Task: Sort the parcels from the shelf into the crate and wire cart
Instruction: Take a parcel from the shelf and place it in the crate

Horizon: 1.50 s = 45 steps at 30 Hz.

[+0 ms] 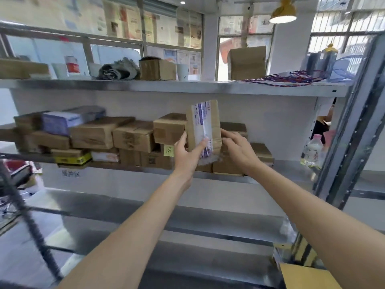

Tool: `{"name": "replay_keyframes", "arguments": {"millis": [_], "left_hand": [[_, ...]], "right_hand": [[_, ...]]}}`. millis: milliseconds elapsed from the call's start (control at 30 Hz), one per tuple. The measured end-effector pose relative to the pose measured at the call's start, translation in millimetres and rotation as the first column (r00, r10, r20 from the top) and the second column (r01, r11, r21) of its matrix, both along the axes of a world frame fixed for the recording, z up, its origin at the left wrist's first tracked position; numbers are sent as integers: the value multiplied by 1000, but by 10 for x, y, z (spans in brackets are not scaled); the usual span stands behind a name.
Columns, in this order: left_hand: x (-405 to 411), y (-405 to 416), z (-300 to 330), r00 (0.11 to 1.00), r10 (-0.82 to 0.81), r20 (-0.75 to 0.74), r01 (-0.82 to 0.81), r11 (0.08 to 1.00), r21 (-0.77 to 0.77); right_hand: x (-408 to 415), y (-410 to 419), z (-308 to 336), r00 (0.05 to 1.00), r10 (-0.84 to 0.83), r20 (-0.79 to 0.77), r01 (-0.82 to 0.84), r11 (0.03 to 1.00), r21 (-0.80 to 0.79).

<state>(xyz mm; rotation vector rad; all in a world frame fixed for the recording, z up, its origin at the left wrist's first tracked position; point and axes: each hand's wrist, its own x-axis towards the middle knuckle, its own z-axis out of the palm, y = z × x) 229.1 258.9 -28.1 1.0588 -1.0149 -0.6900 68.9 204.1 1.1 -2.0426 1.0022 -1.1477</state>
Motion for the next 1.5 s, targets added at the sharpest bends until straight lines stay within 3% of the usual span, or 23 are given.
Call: {"name": "replay_keyframes", "arguments": {"millis": [133,433,700,933,1067,1333,1500], "left_hand": [[618,522,77,994,16,-108,-22,999,-47],[1802,1725,139,958,287,5,-286,957,-55],[2583,2412,85,846,531,45,-533,845,49],[3290,2648,-74,729,680,75,-684,728,51],[3726,2648,-120,667,735,121,-745,661,89],[4420,2500,-108,653,741,157,-756,647,95],[4761,2468,-130,620,773,134,-784,605,139]], "right_hand": [[669,414,105,990,133,45,-134,991,20],[1953,1216,134,908,371,196,-378,926,-1],[2919,1631,106,825,555,107,-560,829,19],[3824,1640,14,739,673,-6,-669,736,103],[4277,1601,-44,671,735,98,-741,657,139],[5132,1221,-94,630,748,209,-776,605,178],[5625,1165,-119,573,776,264,-817,518,252]]}}
